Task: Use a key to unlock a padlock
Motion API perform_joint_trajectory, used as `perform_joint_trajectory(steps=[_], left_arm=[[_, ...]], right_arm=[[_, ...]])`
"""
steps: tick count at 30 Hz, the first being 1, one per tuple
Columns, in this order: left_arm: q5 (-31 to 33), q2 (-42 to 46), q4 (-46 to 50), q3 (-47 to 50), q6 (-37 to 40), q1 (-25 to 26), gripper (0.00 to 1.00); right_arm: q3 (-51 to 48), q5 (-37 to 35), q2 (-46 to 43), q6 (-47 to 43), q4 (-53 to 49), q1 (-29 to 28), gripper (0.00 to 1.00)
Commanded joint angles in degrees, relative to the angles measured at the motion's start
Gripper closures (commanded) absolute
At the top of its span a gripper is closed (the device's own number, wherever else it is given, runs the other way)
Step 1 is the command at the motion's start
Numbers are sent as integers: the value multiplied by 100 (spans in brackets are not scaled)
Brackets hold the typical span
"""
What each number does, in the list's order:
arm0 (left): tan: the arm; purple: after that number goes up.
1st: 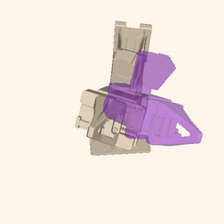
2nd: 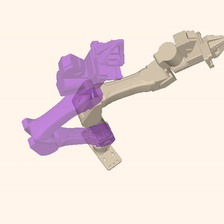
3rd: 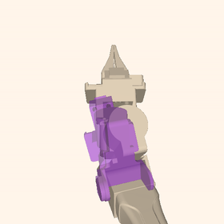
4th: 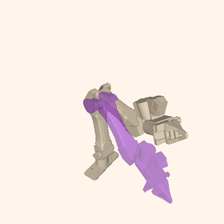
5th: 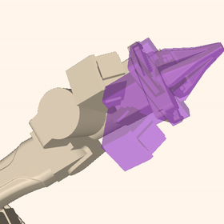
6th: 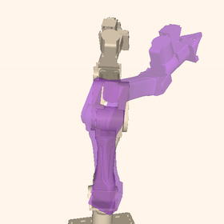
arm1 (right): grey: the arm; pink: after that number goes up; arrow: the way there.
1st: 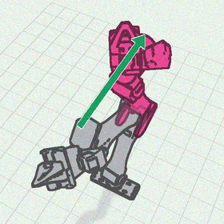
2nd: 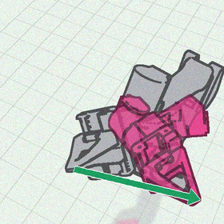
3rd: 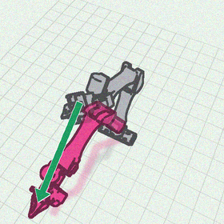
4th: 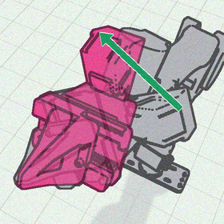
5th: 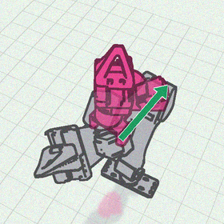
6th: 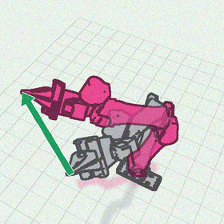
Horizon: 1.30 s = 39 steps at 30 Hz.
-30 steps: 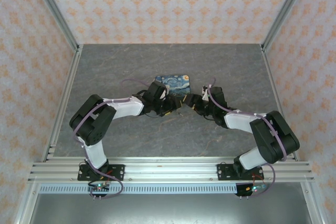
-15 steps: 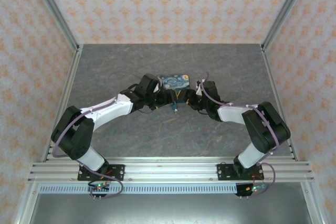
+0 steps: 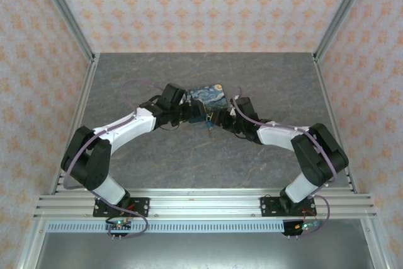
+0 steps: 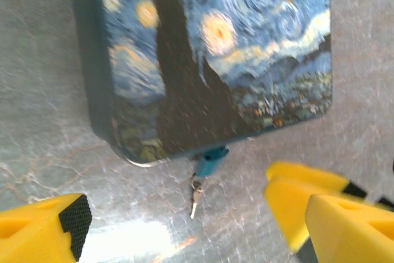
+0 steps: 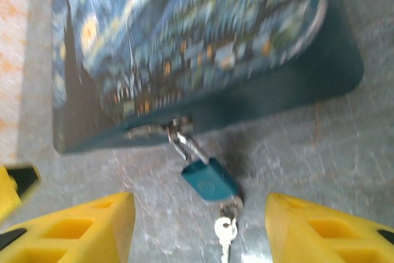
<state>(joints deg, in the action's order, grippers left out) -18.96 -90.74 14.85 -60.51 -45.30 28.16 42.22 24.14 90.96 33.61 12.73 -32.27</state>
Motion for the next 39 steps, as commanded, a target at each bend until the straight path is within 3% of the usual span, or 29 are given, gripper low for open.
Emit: perform_joint_trajectory(steps=[1, 10, 25, 33, 39], left_arm=[[203, -101, 202, -265, 83, -196, 9], [-8, -43, 148, -268, -32, -613, 9], [-220, -205, -78, -156, -135, -742, 10], [-296, -275, -171, -127, -190, -746, 10], [-381, -337, -228, -112, -221, -742, 10]], right_arm=[[4, -744, -105, -402, -612, -303, 41], [841, -1876, 439, -1071, -1653, -904, 37], [1826, -2232, 1375, -1526, -2312, -1087, 37], [2339, -2804, 1690, -1822, -2744, -1328, 38], [2591, -3129, 1881, -1844, -2962, -1422, 45]])
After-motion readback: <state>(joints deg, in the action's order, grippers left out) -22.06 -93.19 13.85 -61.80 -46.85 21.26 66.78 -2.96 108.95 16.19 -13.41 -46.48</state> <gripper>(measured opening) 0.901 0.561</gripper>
